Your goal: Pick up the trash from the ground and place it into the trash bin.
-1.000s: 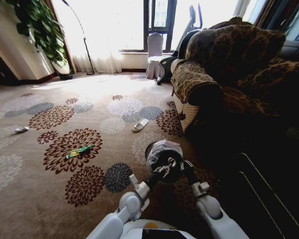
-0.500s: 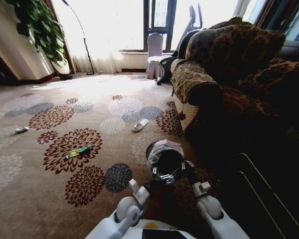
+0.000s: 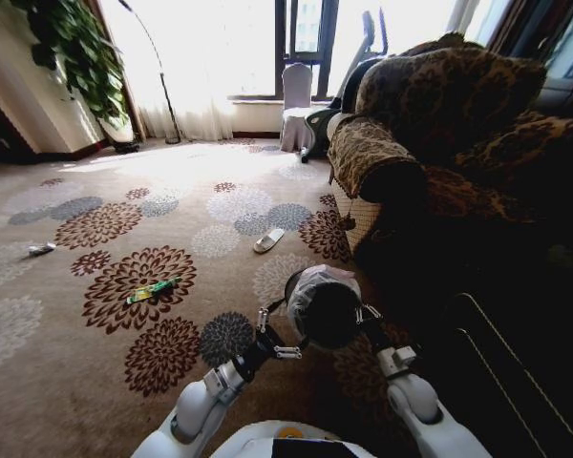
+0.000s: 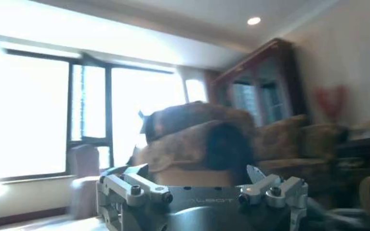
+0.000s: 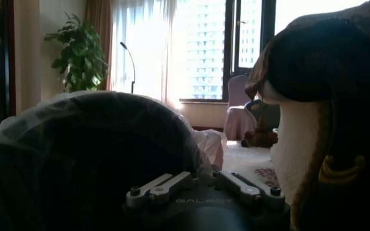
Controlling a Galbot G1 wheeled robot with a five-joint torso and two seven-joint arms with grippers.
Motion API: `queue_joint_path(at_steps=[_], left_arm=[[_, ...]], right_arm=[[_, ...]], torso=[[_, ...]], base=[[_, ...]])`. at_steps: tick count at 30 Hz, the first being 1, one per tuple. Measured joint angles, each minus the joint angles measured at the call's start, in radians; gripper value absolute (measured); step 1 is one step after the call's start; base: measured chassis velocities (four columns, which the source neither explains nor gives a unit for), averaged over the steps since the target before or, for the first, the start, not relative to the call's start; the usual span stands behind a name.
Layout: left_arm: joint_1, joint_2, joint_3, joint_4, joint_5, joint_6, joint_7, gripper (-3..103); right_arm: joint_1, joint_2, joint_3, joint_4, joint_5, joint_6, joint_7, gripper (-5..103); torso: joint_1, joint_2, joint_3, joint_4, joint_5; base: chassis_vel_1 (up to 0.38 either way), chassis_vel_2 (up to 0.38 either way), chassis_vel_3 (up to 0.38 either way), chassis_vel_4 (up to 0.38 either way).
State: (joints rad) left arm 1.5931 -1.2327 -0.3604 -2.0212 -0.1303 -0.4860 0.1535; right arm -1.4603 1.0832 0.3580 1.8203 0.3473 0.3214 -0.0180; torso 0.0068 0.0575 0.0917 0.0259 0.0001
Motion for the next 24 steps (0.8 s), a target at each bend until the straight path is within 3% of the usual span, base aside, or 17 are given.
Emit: queue_joint_path(at_steps=[1,2,5,6,9,16,24], left_arm=[[0.010,-0.027,-0.036,0.025,0.010,0.000,-0.091,100],[0.010,-0.027,-0.036,0.025,0.010,0.000,-0.091,100],[0.013,-0.086,-0.134,0.105,-0.013,0.041,-0.287,100],[0.013,-0.086,-0.134,0.105,-0.013,0.041,-0.287,100],[0.006,-0.107,-0.207,0.184,-0.063,0.078,-0.374,100],[0.014,-0.103,-0.267,0.228,-0.143,0.112,-0.385,100],[0.010,-0.111,-0.258,0.228,-0.147,0.121,-0.359,100]], right_arm=[[-0.014,0.003,0.004,0.012,-0.006,0.003,0.000,0],[-0.014,0.003,0.004,0.012,-0.006,0.003,0.000,0],[-0.043,0.011,0.012,0.040,-0.020,0.013,0.000,0],[-0.043,0.011,0.012,0.040,-0.020,0.013,0.000,0],[-0.062,0.016,0.016,0.054,-0.029,0.019,0.000,0],[-0.084,0.026,0.018,0.079,-0.040,0.028,0.000,0],[-0.108,0.037,0.022,0.091,-0.055,0.043,0.000,0]], torso=[[0.000,0.000,0.000,0.0000,0.0000],[0.000,0.000,0.000,0.0000,0.0000],[0.000,0.000,0.000,-0.0001,-0.0002],[0.000,0.000,0.000,-0.0001,-0.0002],[0.000,0.000,0.000,-0.0001,-0.0006],[0.000,0.000,0.000,0.0000,-0.0008],[0.000,0.000,0.000,-0.0001,-0.0002]], base=[[0.045,0.014,-0.053,0.023],[0.045,0.014,-0.053,0.023],[0.077,-0.012,-0.092,0.015],[0.087,-0.015,-0.123,0.022],[0.174,-0.062,-0.152,0.072],[0.288,-0.086,-0.283,0.100],[0.268,0.036,-0.268,-0.047]])
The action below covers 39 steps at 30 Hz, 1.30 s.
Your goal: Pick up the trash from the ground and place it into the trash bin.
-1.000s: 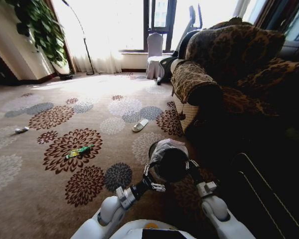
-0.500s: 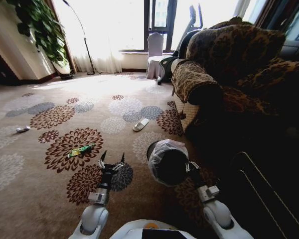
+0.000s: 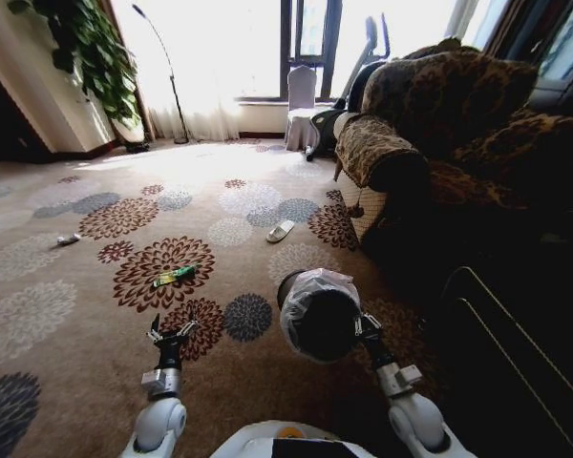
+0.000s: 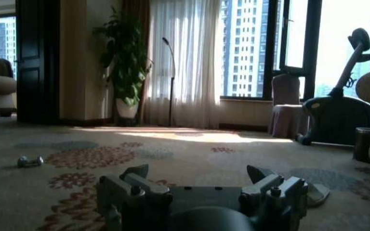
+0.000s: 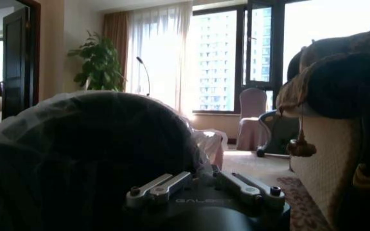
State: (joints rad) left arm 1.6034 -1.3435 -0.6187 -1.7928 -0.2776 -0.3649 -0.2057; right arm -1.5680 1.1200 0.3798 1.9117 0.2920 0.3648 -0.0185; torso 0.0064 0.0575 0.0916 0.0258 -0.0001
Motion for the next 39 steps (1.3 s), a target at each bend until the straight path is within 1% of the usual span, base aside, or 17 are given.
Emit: queue_joint_path(at_steps=[1,3,6,7,9,10,13,15,17,18,21,24,26,28,30,32,39], left_arm=[[0.000,-0.001,0.003,0.001,0.001,0.000,0.002,100],[0.000,-0.002,0.006,0.003,0.002,0.000,0.003,100],[0.001,-0.006,0.013,0.010,0.004,0.000,0.006,100],[0.001,-0.009,0.019,0.017,0.003,0.000,0.007,100],[0.001,-0.010,0.024,0.024,0.001,0.000,0.007,100],[0.000,-0.012,0.030,0.036,-0.002,0.001,0.007,100],[0.000,-0.015,0.046,0.059,-0.020,0.016,0.003,100],[0.001,-0.016,0.048,0.059,-0.024,0.021,0.002,100],[0.005,-0.016,0.049,0.055,-0.029,0.039,-0.003,100],[0.008,-0.015,0.050,0.052,-0.032,0.046,-0.004,100],[0.009,-0.012,0.050,0.052,-0.034,0.052,-0.005,100],[0.009,-0.012,0.049,0.052,-0.038,0.059,-0.006,100],[0.011,-0.013,0.048,0.046,-0.043,0.066,-0.006,100],[0.013,-0.014,0.047,0.043,-0.048,0.069,-0.006,100],[0.014,-0.016,0.047,0.042,-0.055,0.073,-0.006,100],[0.014,-0.017,0.047,0.042,-0.056,0.073,-0.006,100],[0.013,-0.021,0.046,0.043,-0.055,0.072,-0.006,100]], right_arm=[[-0.004,0.001,0.001,0.001,-0.002,0.002,0.000,0],[-0.007,0.002,0.001,0.001,-0.004,0.003,0.000,0],[-0.013,0.004,0.002,0.002,-0.006,0.006,0.001,0],[-0.016,0.005,0.002,0.004,-0.007,0.007,0.001,0],[-0.017,0.006,0.002,0.005,-0.008,0.008,0.001,0],[-0.017,0.006,0.002,0.005,-0.010,0.010,0.001,0],[-0.017,0.006,0.001,0.000,-0.010,0.017,0.000,0],[-0.017,0.006,0.001,-0.001,-0.010,0.017,-0.001,0],[-0.015,0.007,0.000,0.001,-0.006,0.020,0.000,0],[-0.014,0.008,-0.001,0.005,-0.005,0.021,0.000,0],[-0.014,0.008,-0.003,0.008,-0.006,0.021,-0.001,0],[-0.016,0.008,-0.003,0.017,-0.008,0.024,-0.001,0],[-0.023,0.006,-0.003,0.024,-0.009,0.028,0.000,0],[-0.027,0.004,-0.001,0.028,-0.009,0.030,0.000,0],[-0.033,0.002,0.001,0.034,-0.009,0.033,0.001,0],[-0.035,0.001,0.001,0.035,-0.009,0.033,0.001,0],[-0.020,0.005,0.002,0.019,-0.009,0.044,0.000,0]], torso=[[0.000,0.000,0.000,0.0001,0.0007],[0.000,0.000,0.000,0.0000,0.0007],[0.000,0.000,0.000,-0.0002,0.0003],[0.001,0.000,0.000,-0.0003,-0.0004],[0.001,0.000,0.000,0.0001,-0.0002],[0.001,0.000,0.000,0.0000,0.0006],[0.001,0.000,0.000,0.0004,0.0000],[0.001,0.000,0.000,0.0004,0.0000],[0.000,0.000,0.000,-0.0001,0.0001],[0.000,0.000,0.000,0.0001,-0.0003],[0.000,0.000,0.000,0.0003,0.0000],[0.000,0.000,0.000,0.0002,-0.0006],[0.000,0.000,0.000,0.0000,0.0006],[0.000,0.000,0.000,0.0000,0.0009],[0.000,0.000,0.000,-0.0004,0.0003],[0.000,0.000,0.000,-0.0004,0.0005],[0.000,0.000,0.000,0.0001,0.0003]], base=[[0.177,0.236,-0.189,-0.269],[0.177,0.253,-0.193,-0.269],[0.243,0.288,-0.218,-0.298],[0.267,0.327,-0.273,-0.332],[0.318,0.327,-0.273,-0.378],[0.361,0.376,-0.318,-0.378],[0.396,0.368,-0.365,-0.360],[0.390,0.367,-0.370,-0.337],[0.368,0.348,-0.350,-0.335],[0.280,0.275,-0.336,-0.207],[0.257,0.243,-0.243,-0.194],[0.083,0.079,-0.108,-0.074],[0.000,0.000,0.000,0.000],[-0.022,-0.044,0.014,0.028],[-0.026,-0.097,0.020,0.090],[0.000,-0.106,-0.016,0.090],[0.121,-0.094,-0.124,0.120]])
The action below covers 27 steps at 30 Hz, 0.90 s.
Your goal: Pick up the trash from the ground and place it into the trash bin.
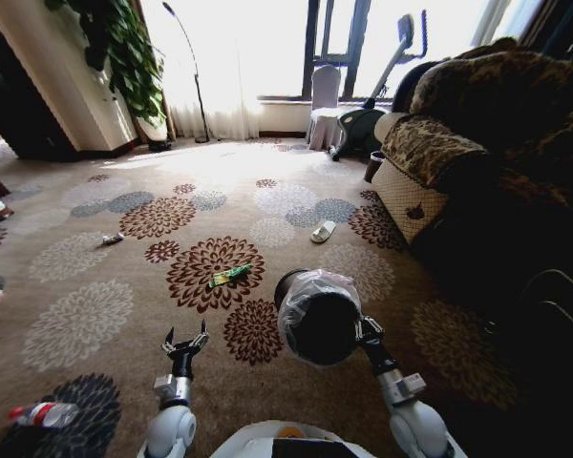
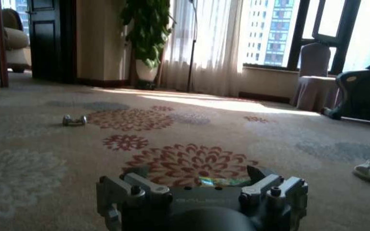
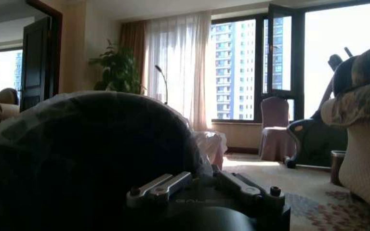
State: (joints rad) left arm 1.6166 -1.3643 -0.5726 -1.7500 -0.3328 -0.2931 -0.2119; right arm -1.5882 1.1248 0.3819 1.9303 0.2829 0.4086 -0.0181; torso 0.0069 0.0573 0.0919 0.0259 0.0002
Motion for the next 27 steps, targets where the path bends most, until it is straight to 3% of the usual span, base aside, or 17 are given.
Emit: queue_joint_path(at_steps=[15,27], left_arm=[[0.002,-0.012,-0.021,0.005,0.001,0.002,-0.002,100],[0.001,-0.020,-0.020,0.006,0.002,-0.006,0.005,100]], right_arm=[[0.025,0.005,-0.010,-0.031,-0.005,0.015,0.000,0],[0.026,0.000,-0.006,-0.028,0.001,0.019,0.000,0]], torso=[[0.000,0.000,0.000,-0.0003,-0.0006],[0.000,0.000,0.000,-0.0001,0.0000]], base=[[0.255,-0.252,-0.259,0.244],[0.103,0.072,-0.100,-0.087]])
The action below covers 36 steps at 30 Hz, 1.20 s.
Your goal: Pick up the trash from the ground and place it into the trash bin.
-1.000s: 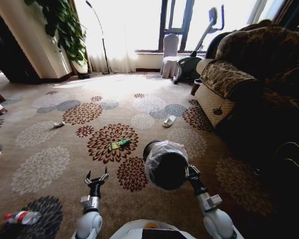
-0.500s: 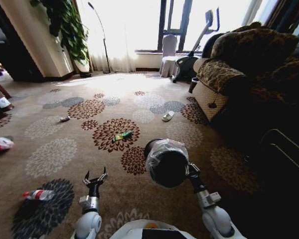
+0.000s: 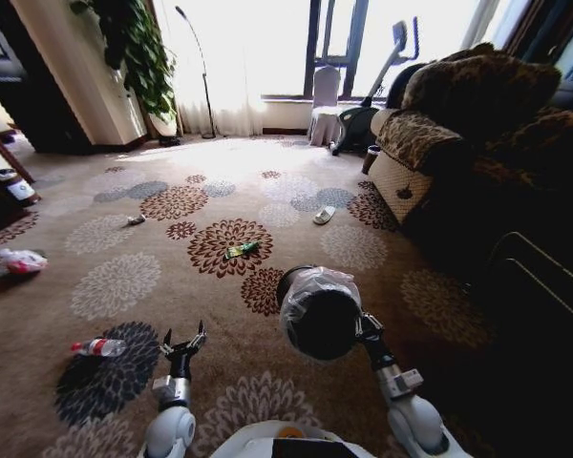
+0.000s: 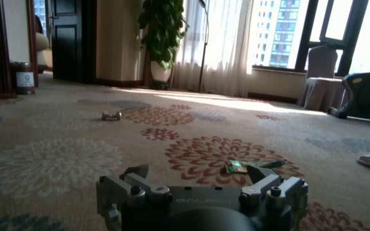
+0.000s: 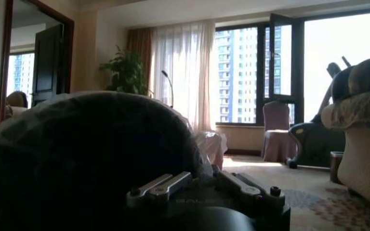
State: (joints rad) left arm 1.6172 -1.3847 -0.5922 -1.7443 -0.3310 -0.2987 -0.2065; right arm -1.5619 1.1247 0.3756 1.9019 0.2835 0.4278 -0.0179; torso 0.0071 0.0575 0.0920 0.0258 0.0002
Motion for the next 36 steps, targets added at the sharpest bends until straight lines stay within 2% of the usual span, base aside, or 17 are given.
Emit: queue_joint_path(at_steps=[10,12,14,17,19,21,24,28,29,30,32,34,35,36], left_arm=[[-0.003,-0.016,0.009,0.006,0.000,-0.017,-0.003,100],[-0.003,-0.013,0.005,0.005,0.000,-0.018,-0.004,100],[-0.002,-0.010,0.001,0.005,-0.001,-0.018,-0.005,100],[0.000,-0.003,-0.015,0.007,-0.006,-0.020,-0.008,100],[0.002,-0.002,-0.017,0.007,-0.007,-0.020,-0.008,100],[0.017,0.004,-0.023,0.005,-0.007,-0.021,-0.007,100],[0.031,0.005,-0.026,0.005,-0.002,-0.023,-0.009,100],[0.072,0.003,-0.028,-0.010,-0.007,-0.011,-0.014,100],[0.072,0.003,-0.028,-0.010,-0.007,-0.011,-0.014,100],[0.098,0.014,-0.030,-0.028,-0.035,0.011,-0.012,100],[0.108,0.021,-0.035,-0.035,-0.048,0.026,-0.013,100],[0.136,0.061,-0.066,-0.044,-0.120,0.115,-0.024,100],[0.138,0.077,-0.081,-0.040,-0.137,0.145,-0.030,100],[0.138,0.077,-0.081,-0.040,-0.137,0.145,-0.030,100]], right_arm=[[-0.004,-0.003,0.003,0.007,-0.015,-0.009,0.000,0],[-0.006,-0.013,0.006,0.028,-0.097,-0.031,-0.001,0],[-0.009,-0.020,0.009,0.038,-0.114,-0.042,-0.001,0],[-0.007,-0.045,0.013,0.085,-0.106,-0.113,-0.001,0],[-0.004,-0.047,0.013,0.088,-0.101,-0.121,-0.001,0],[0.024,-0.080,0.003,0.106,-0.053,-0.189,-0.001,0],[0.050,-0.113,-0.007,0.105,-0.033,-0.227,-0.001,0],[0.107,-0.155,-0.026,0.096,0.021,-0.327,0.001,0],[0.107,-0.155,-0.026,0.096,0.021,-0.327,0.001,0],[0.124,-0.164,-0.034,0.092,0.051,-0.367,-0.001,0],[0.131,-0.165,-0.034,0.088,0.054,-0.376,-0.001,0],[0.152,-0.163,-0.034,0.077,0.057,-0.406,0.000,0],[0.153,-0.157,-0.035,0.076,0.062,-0.419,0.000,0],[0.153,-0.157,-0.035,0.076,0.062,-0.419,0.000,0]], torso=[[0.000,0.000,0.000,-0.0002,-0.0007],[0.000,0.000,0.000,0.0001,0.0002],[0.000,0.000,0.000,0.0002,0.0000],[0.000,0.000,0.000,0.0000,-0.0012],[0.000,0.000,0.000,0.0001,-0.0013],[0.000,0.000,0.000,0.0002,0.0000],[0.000,0.000,0.000,-0.0001,0.0001],[0.000,0.000,0.000,-0.0004,-0.0003],[0.000,0.000,0.000,-0.0004,-0.0003],[0.000,0.000,0.000,-0.0001,0.0001],[0.000,0.000,0.000,0.0001,0.0002],[0.000,0.000,0.000,0.0003,-0.0005],[0.000,0.000,0.000,0.0004,-0.0004],[0.000,0.000,0.000,0.0004,-0.0004]], base=[[0.248,0.248,-0.242,-0.240],[0.319,0.304,-0.329,-0.320],[0.304,0.297,-0.276,-0.283],[0.213,0.243,-0.208,-0.222],[0.191,0.130,-0.141,-0.164],[0.069,0.058,-0.016,-0.031],[-0.014,-0.007,0.015,0.018],[-0.062,-0.053,0.036,0.018],[-0.051,-0.029,0.014,0.020],[0.000,0.000,0.000,0.000],[0.000,0.000,0.000,0.000],[0.000,0.000,0.000,0.000],[0.000,0.000,0.000,0.000],[0.000,0.000,0.000,0.000]])
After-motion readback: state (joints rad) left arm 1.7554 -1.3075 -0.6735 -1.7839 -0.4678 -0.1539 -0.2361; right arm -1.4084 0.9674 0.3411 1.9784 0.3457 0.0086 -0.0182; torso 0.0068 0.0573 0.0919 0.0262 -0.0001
